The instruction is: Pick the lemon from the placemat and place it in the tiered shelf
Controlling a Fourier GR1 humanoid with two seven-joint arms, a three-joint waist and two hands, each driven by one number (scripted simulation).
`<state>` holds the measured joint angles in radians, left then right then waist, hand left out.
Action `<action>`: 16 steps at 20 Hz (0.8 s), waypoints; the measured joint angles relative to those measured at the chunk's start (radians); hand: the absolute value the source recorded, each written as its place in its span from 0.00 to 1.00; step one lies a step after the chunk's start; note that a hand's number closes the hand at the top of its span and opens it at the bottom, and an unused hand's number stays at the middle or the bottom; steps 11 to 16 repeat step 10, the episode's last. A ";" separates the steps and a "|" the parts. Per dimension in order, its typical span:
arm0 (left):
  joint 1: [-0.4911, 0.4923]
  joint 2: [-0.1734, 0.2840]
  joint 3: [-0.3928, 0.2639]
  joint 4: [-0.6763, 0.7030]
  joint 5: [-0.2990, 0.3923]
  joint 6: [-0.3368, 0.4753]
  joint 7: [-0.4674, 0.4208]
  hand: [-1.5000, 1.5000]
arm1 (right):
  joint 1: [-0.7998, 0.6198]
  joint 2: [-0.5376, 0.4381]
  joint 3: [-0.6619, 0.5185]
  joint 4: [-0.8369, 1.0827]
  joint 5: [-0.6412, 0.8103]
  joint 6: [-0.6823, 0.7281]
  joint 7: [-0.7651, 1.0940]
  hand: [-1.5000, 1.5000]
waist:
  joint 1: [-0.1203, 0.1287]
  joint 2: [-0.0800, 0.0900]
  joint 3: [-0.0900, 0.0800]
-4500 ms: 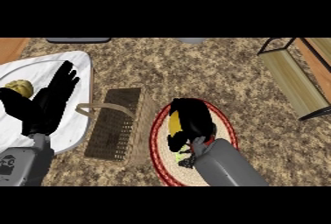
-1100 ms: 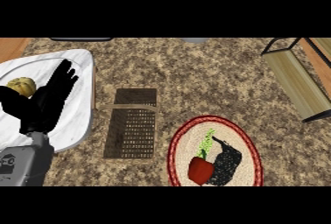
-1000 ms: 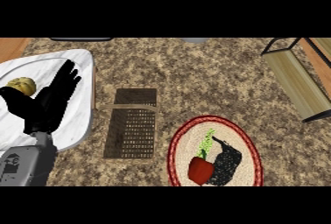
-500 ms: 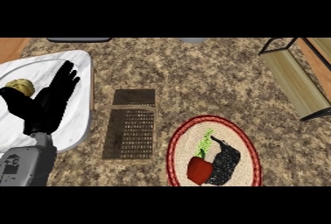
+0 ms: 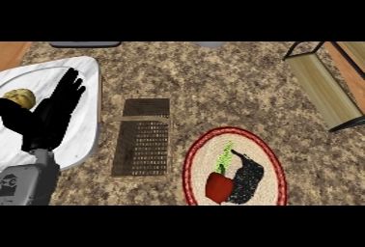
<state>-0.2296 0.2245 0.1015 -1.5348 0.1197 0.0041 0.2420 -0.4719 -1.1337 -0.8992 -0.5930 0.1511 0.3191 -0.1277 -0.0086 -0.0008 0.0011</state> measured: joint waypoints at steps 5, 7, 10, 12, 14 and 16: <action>0.005 -0.001 0.006 -0.013 0.006 -0.003 0.009 0.50 | 0.125 -0.078 -0.077 0.069 -0.070 0.167 -0.127 0.00 | -0.004 -0.001 0.000; -0.001 -0.006 0.001 -0.007 -0.005 0.002 0.002 0.50 | 0.183 -0.091 -0.090 0.078 -0.076 0.209 -0.202 0.00 | -0.006 -0.001 0.000; -0.011 0.001 0.014 0.017 0.002 -0.012 -0.011 0.50 | 0.259 -0.084 -0.098 0.062 -0.082 0.241 -0.297 0.00 | -0.006 -0.001 0.000; -0.011 0.001 0.014 0.017 0.002 -0.012 -0.011 0.50 | 0.259 -0.084 -0.098 0.062 -0.082 0.241 -0.297 0.00 | -0.006 -0.001 0.000; -0.011 0.001 0.014 0.017 0.002 -0.012 -0.011 0.50 | 0.259 -0.084 -0.098 0.062 -0.082 0.241 -0.297 0.00 | -0.006 -0.001 0.000; -0.011 0.001 0.014 0.017 0.002 -0.012 -0.011 0.50 | 0.259 -0.084 -0.098 0.062 -0.082 0.241 -0.297 0.00 | -0.006 -0.001 0.000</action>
